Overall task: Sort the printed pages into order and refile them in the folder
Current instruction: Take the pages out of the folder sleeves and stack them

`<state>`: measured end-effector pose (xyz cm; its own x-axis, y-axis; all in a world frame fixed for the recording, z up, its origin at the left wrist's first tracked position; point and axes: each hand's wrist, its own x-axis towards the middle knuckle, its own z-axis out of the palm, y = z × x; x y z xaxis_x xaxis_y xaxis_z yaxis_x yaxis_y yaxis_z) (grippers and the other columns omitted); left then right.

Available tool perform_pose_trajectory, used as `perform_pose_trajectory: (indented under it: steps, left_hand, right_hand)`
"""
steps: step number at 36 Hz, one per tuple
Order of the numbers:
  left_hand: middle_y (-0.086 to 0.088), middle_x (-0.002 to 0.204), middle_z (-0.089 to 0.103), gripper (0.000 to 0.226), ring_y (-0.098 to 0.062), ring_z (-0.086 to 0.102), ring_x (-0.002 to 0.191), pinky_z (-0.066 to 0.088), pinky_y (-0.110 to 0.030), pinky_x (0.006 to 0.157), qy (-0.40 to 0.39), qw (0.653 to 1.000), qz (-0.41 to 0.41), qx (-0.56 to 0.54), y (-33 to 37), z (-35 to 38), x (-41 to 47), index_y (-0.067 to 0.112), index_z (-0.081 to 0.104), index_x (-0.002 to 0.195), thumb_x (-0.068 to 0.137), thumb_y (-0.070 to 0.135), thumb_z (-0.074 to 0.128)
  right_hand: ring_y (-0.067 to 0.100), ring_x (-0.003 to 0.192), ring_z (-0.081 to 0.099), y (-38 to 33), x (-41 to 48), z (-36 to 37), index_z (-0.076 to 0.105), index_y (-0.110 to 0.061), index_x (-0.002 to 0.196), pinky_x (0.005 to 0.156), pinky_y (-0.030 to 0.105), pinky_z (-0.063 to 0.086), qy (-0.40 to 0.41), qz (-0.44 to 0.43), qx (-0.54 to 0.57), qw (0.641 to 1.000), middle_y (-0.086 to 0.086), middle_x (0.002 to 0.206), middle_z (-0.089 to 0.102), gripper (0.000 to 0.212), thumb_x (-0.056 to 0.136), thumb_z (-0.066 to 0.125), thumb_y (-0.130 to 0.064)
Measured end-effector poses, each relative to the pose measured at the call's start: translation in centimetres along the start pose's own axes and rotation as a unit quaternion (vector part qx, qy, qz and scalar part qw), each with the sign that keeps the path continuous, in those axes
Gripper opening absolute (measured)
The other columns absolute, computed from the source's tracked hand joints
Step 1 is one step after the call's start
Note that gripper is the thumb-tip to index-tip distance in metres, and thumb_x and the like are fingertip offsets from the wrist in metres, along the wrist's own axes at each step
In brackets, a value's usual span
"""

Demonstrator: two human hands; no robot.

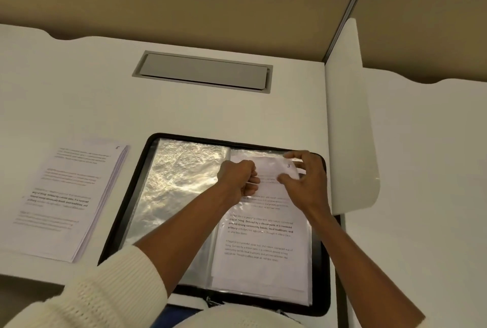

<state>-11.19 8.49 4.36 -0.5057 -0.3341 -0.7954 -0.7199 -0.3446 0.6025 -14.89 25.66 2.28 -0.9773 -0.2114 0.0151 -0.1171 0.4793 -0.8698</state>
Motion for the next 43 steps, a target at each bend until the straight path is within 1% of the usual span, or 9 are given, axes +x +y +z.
perform_pose_trajectory:
  steps: [7,11,16,20,24,27,33,36,43]
  left_hand:
    - [-0.017,0.073,0.072,0.013,-0.028,0.062,0.061,0.053,-0.035,0.062,0.029,0.999,0.028,-0.022,-1.4,0.3,0.4,0.000,0.070,0.086,0.089,0.010,0.063]
    - [-0.016,0.072,0.074,0.015,-0.028,0.062,0.060,0.054,-0.037,0.064,0.038,0.998,0.040,-0.041,-1.7,0.2,0.4,0.000,0.071,0.086,0.090,0.012,0.064]
    - [-0.017,0.076,0.075,0.019,-0.025,0.063,0.058,0.053,-0.034,0.060,0.038,0.995,0.067,-0.058,-1.6,-0.3,0.5,0.000,0.072,0.088,0.095,0.017,0.066]
    - [-0.018,0.078,0.077,0.047,-0.026,0.068,0.064,0.056,-0.033,0.060,0.032,0.990,0.103,-0.087,-1.8,-1.0,0.2,-0.003,0.073,0.090,0.105,0.040,0.062]
    - [0.000,0.074,0.074,0.052,-0.017,0.069,0.072,0.057,-0.038,0.074,0.148,0.950,0.240,0.133,-4.0,-2.1,0.9,0.012,0.069,0.080,0.103,0.057,0.056]
    - [0.009,0.090,0.062,0.042,-0.010,0.057,0.087,0.049,-0.033,0.075,0.213,0.862,0.353,0.296,-6.2,-3.3,1.3,0.021,0.062,0.090,0.099,0.062,0.059]
    - [-0.002,0.141,0.049,0.067,-0.023,0.043,0.133,0.046,-0.040,0.105,0.134,0.743,0.439,0.488,-9.7,-5.1,1.9,0.017,0.054,0.129,0.087,0.068,0.068]
    - [-0.010,0.165,0.029,0.082,-0.029,0.025,0.153,0.037,-0.048,0.120,0.105,0.717,0.422,0.545,-10.5,-5.5,1.5,0.015,0.046,0.144,0.089,0.073,0.061]
    - [-0.013,0.176,0.000,0.099,-0.029,-0.005,0.163,0.019,-0.049,0.130,0.071,0.705,0.394,0.585,-11.6,-5.7,1.2,0.011,0.026,0.162,0.094,0.080,0.046]
  right_hand:
    - [0.012,0.105,0.060,-4.0,5.1,1.3,0.074,-0.031,0.098,0.082,0.031,0.045,-0.087,0.091,-0.080,0.989,-0.005,0.116,0.064,0.031,0.086,0.077,-0.059]
    - [0.017,0.088,0.065,-5.3,8.3,2.6,0.073,-0.018,0.100,0.073,0.031,0.050,-0.184,0.120,-0.252,0.942,-0.001,0.105,0.073,0.040,0.084,0.083,-0.053]
    - [0.024,0.092,0.059,-7.3,9.7,3.1,0.052,-0.015,0.106,0.078,0.037,0.048,-0.278,0.123,-0.414,0.858,0.004,0.104,0.062,0.060,0.074,0.094,-0.042]
    - [0.027,0.092,0.058,-8.0,10.2,3.2,0.051,-0.015,0.103,0.077,0.037,0.047,-0.304,0.120,-0.465,0.823,0.004,0.100,0.057,0.064,0.068,0.099,-0.037]
    - [0.029,0.092,0.060,-8.5,10.7,2.8,0.048,-0.016,0.087,0.077,0.038,0.049,-0.319,0.134,-0.486,0.803,0.004,0.100,0.058,0.060,0.064,0.101,-0.032]
    - [0.030,0.099,0.064,-8.5,11.4,2.2,0.049,-0.015,0.091,0.078,0.039,0.048,-0.302,0.128,-0.491,0.807,0.005,0.108,0.060,0.057,0.067,0.099,-0.029]
    - [0.028,0.099,0.061,-8.5,13.6,1.3,0.055,-0.015,0.109,0.076,0.038,0.044,-0.235,0.105,-0.470,0.844,0.008,0.119,0.064,0.057,0.072,0.096,-0.031]
    - [0.032,0.113,0.064,-8.4,15.1,0.9,0.060,-0.011,0.123,0.079,0.036,0.045,-0.191,0.092,-0.441,0.872,0.011,0.124,0.064,0.060,0.076,0.093,-0.031]
    - [0.034,0.103,0.068,-9.2,18.4,0.1,0.071,-0.011,0.109,0.080,0.035,0.052,-0.086,0.065,-0.373,0.922,0.013,0.114,0.070,0.041,0.077,0.091,-0.026]
